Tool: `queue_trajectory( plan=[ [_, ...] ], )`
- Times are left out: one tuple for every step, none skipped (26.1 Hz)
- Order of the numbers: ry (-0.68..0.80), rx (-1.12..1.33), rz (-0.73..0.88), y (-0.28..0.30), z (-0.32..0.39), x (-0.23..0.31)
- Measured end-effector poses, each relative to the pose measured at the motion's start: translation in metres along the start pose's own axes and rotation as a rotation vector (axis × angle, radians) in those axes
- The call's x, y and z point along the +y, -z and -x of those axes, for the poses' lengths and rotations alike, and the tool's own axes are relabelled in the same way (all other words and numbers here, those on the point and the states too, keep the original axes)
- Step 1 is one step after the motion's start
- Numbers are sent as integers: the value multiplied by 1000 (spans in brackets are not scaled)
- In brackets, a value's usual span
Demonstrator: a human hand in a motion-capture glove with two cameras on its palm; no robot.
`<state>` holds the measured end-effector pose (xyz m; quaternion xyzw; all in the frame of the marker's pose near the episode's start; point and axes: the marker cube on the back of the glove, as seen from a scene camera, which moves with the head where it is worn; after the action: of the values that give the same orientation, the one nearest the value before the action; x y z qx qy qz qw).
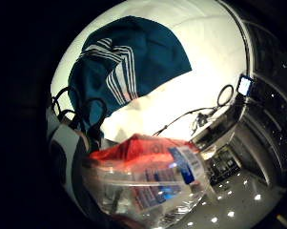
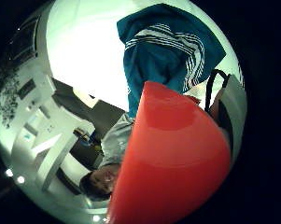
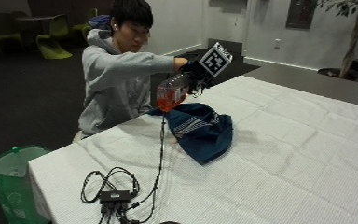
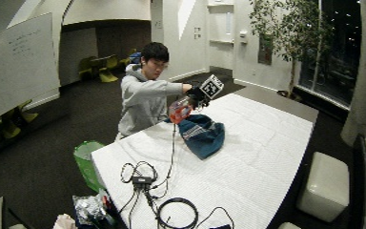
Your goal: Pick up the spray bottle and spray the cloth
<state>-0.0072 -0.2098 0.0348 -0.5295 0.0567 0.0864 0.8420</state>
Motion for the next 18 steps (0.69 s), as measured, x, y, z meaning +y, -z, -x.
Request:
queue_trajectory(
  plan=[
    [9, -19, 0, 0, 4, -1],
    [21, -43, 4, -2, 8, -3],
    [30, -58, 11, -5, 12, -5],
    [39, -63, 20, -10, 14, -9],
    [50, -57, 30, -15, 16, -13],
    [65, -49, 39, -21, 17, -17],
    [80, -44, 46, -27, 18, -21],
    [95, -50, 47, -31, 20, -25],
    [109, -68, 42, -33, 23, -28],
    [125, -95, 27, -33, 28, -29],
    [147, -133, 0, -30, 35, -28],
    [183, -182, -40, -24, 43, -24],
    [238, -244, -88, -14, 50, -18],
    [311, -313, -141, -2, 57, -9],
    [396, -386, -196, 11, 63, 2],
    [482, -459, -252, 24, 69, 12],
    [566, -533, -310, 36, 75, 22],
    [647, -611, -370, 47, 81, 31]
  ],
)
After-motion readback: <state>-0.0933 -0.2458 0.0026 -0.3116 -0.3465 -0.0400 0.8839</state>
